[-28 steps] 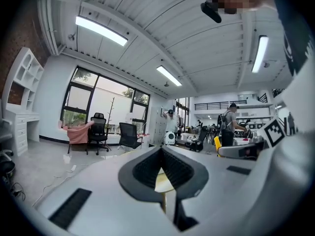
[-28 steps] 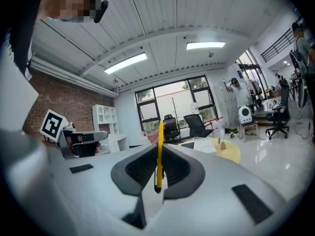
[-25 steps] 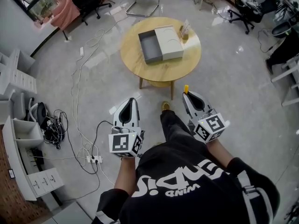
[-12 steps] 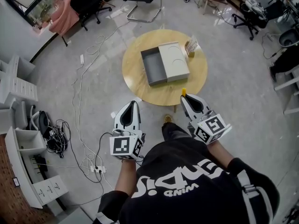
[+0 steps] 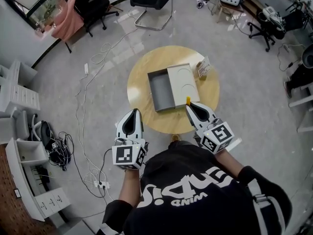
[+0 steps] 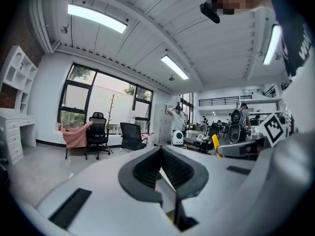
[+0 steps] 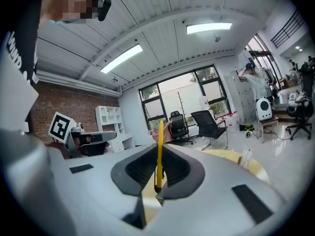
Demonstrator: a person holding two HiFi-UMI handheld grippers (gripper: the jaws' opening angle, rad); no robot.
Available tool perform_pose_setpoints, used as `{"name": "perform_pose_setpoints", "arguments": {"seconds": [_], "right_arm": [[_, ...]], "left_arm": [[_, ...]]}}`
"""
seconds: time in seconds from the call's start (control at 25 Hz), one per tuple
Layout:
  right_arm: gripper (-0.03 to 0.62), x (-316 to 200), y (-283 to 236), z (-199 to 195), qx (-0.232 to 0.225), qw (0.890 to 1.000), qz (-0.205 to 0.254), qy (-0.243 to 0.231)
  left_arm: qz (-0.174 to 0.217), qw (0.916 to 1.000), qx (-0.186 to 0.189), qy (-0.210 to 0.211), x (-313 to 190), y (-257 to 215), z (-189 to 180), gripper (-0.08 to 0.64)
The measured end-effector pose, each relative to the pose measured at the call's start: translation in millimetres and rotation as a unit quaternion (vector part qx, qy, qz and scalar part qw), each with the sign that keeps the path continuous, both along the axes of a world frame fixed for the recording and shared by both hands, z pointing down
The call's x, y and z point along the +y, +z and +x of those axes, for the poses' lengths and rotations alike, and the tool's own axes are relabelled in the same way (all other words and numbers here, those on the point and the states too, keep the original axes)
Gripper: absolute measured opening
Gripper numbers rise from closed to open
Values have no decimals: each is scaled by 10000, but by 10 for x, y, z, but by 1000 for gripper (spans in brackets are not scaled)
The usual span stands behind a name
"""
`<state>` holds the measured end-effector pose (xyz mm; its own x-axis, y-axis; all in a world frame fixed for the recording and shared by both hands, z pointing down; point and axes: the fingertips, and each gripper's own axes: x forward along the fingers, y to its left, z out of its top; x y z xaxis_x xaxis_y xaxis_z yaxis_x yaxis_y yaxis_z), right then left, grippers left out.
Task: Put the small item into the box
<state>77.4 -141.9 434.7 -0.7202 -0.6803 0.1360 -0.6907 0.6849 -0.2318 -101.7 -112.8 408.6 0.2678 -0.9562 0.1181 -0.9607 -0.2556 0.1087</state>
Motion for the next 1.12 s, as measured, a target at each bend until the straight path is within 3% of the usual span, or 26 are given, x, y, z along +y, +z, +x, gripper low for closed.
{"name": "perform_pose_setpoints", "arguments": {"seconds": [0.28,0.72,1.12], "right_arm": [[25,-449,-12,-203,-90,9999,-75,-94],[25,-866,36,-560,160,9996,-194,119],[25,-1146,485,-849,603,9973,-418,-52]], "left_arm": [[-66,9999,80,-121,-402,-20,-139,9],[-172,9993,78,308,-791,12,-352,9],[-195,9981,88,584,-978,110,-298,9]]}}
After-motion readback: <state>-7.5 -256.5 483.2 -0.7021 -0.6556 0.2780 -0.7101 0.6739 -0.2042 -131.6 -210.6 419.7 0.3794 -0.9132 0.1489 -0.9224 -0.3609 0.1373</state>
